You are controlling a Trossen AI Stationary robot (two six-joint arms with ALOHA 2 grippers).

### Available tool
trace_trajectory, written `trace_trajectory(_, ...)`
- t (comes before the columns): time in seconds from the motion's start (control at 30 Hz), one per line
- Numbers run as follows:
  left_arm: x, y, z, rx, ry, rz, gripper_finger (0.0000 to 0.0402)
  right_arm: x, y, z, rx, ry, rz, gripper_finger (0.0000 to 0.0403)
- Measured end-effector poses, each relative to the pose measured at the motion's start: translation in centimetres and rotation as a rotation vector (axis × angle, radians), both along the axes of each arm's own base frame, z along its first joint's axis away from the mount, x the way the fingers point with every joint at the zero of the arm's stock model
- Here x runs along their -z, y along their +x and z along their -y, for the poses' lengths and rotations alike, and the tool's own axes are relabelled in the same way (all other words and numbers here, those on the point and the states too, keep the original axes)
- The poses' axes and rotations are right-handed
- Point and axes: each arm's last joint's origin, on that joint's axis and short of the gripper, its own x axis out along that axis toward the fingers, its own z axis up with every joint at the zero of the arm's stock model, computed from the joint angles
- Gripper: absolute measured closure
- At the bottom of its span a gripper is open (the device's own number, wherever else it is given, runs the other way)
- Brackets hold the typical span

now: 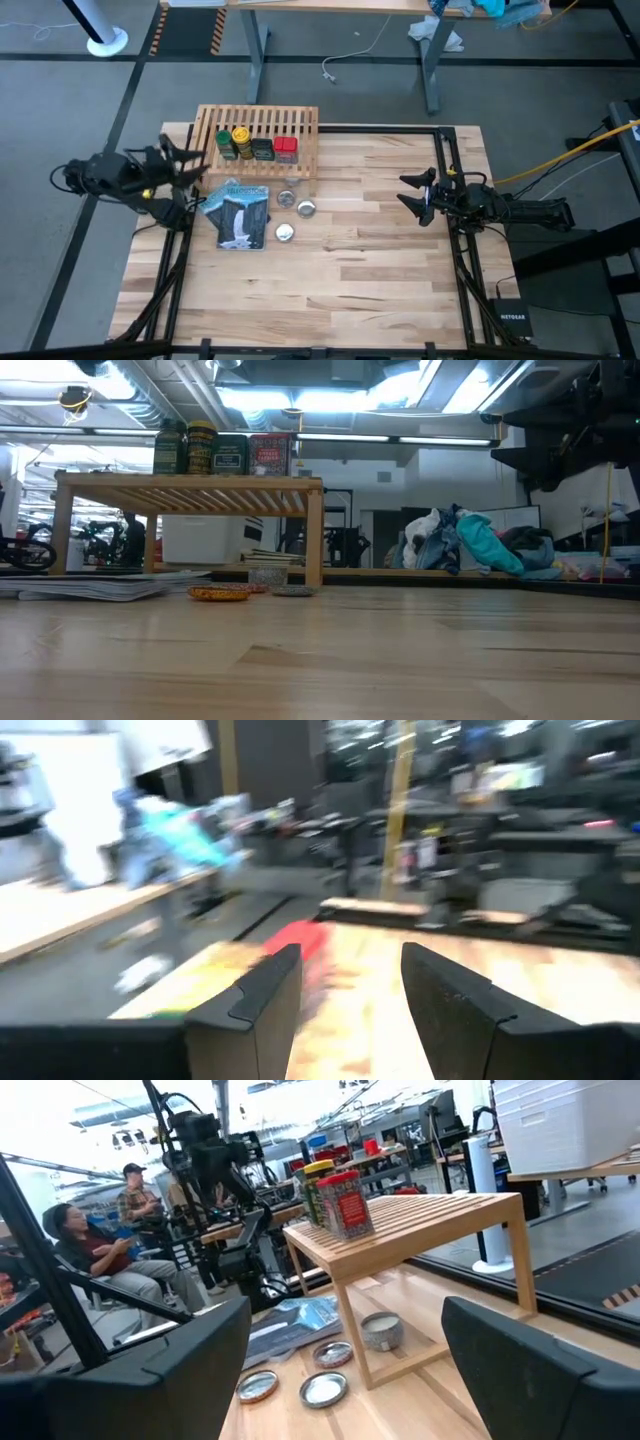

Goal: Shelf spices
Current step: Remove the green seasoning bottle from the shelf

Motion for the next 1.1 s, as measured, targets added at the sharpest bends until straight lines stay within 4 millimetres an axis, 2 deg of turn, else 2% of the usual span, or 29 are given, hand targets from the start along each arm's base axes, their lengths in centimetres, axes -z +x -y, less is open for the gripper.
trace_trajectory(0.13,0.9,-0.7,-0.6,-0.167,-0.051,-0.060,0.0233,0.0,0.0,0.0,0.000,0.000,0.001,0.0068)
trace_trajectory(0.3,3.1,-1.2,-0.9,-0.286,-0.090,-0.169,0.0233,0.0,0.0,0.0,0.000,-0.001,0.000,0.0068)
trace_trajectory(0.4,2.8,-1.2,-0.9,-0.314,-0.098,-0.131,0.0233,0.0,0.0,0.0,0.000,-0.001,-0.002,0.0068)
trace_trajectory(0.83,2.9,-1.4,-1.0,-0.316,-0.046,-0.174,0.0233,0.5,0.1,0.0,0.000,-0.001,-0.057,0.0068)
trace_trajectory(1.0,3.0,-3.2,-1.6,-0.328,-0.035,-0.243,0.0233,0.5,0.0,0.0,0.000,-0.001,-0.050,0.0068)
trace_trajectory(1.1,3.7,-5.0,-2.2,-0.355,-0.111,-0.251,0.0233,0.5,0.0,0.0,0.000,-0.001,-0.051,0.0068)
